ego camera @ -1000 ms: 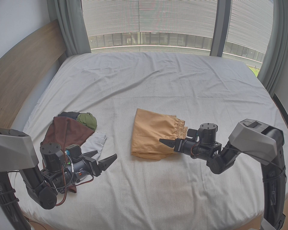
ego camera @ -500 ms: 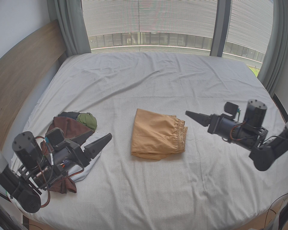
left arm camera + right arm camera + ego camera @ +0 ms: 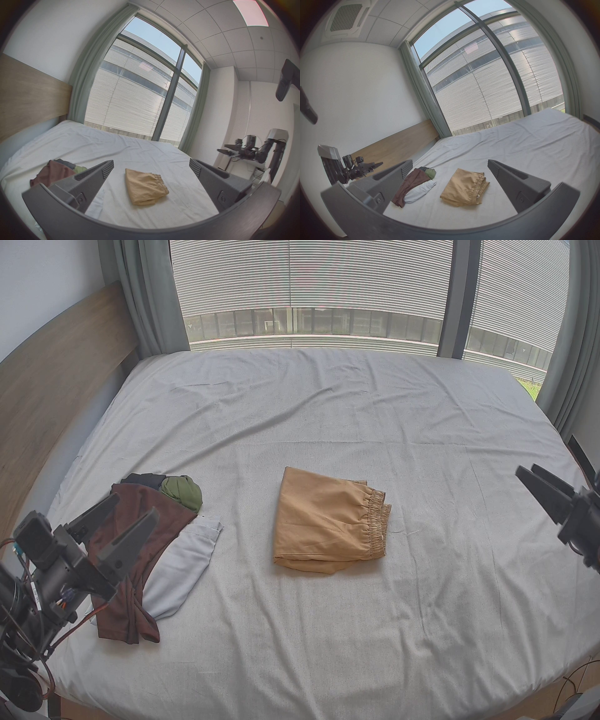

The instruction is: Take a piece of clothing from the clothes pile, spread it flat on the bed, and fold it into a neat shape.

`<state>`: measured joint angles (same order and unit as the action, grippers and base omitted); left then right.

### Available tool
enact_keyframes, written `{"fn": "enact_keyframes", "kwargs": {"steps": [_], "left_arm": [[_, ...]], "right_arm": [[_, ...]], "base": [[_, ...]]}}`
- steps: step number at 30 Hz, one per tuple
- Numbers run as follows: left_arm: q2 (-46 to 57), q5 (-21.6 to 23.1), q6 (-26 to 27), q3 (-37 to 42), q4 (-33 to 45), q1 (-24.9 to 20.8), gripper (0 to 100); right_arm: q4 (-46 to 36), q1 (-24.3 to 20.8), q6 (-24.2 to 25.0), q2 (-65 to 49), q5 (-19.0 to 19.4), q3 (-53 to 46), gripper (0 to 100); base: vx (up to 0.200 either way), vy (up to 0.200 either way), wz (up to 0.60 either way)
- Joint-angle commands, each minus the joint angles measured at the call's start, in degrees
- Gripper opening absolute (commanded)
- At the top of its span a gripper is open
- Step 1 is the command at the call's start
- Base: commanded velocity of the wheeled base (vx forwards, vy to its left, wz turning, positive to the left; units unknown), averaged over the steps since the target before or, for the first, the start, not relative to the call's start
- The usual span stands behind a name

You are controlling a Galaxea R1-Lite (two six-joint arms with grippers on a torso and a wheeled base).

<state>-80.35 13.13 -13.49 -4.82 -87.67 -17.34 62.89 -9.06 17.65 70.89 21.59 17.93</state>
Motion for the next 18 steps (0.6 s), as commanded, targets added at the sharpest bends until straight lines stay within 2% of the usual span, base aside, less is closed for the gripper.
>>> {"fn": "enact_keyframes", "kwargs": {"steps": [1,5,9,13,14,15,18], "left_arm": [[7.75,-4.78,0.58,4.82,2.25,1.25,100],[13.90,-6.01,0.31,4.82,7.17,1.16,100],[22.52,-6.01,0.31,4.82,17.98,1.16,100],[34.29,-6.01,0.14,4.82,31.60,1.16,100],[35.26,-6.01,0.14,4.82,32.66,1.08,100],[40.97,-6.01,-0.13,4.82,39.33,1.08,100],[49.85,-6.01,-0.22,4.64,48.83,1.08,100]], "right_arm": [[-3.92,4.58,-2.53,-17.63,0.56,-9.76,100],[-6.82,4.40,-2.53,-27.03,0.65,-15.74,100],[-14.02,4.40,-2.27,-37.49,0.56,-17.84,100],[-27.12,4.75,-2.27,-49.62,0.47,-17.32,100],[-28.17,4.84,-2.36,-50.50,0.47,-17.23,100],[-34.24,5.01,-2.36,-55.51,0.47,-16.88,100],[-43.03,5.01,-2.45,-62.71,0.47,-16.53,100]], "base": [[0.000,0.000,0.00],[0.000,0.000,0.00],[0.000,0.000,0.00],[0.000,0.000,0.00],[0.000,0.000,0.00],[0.000,0.000,0.00],[0.000,0.000,0.00]]}}
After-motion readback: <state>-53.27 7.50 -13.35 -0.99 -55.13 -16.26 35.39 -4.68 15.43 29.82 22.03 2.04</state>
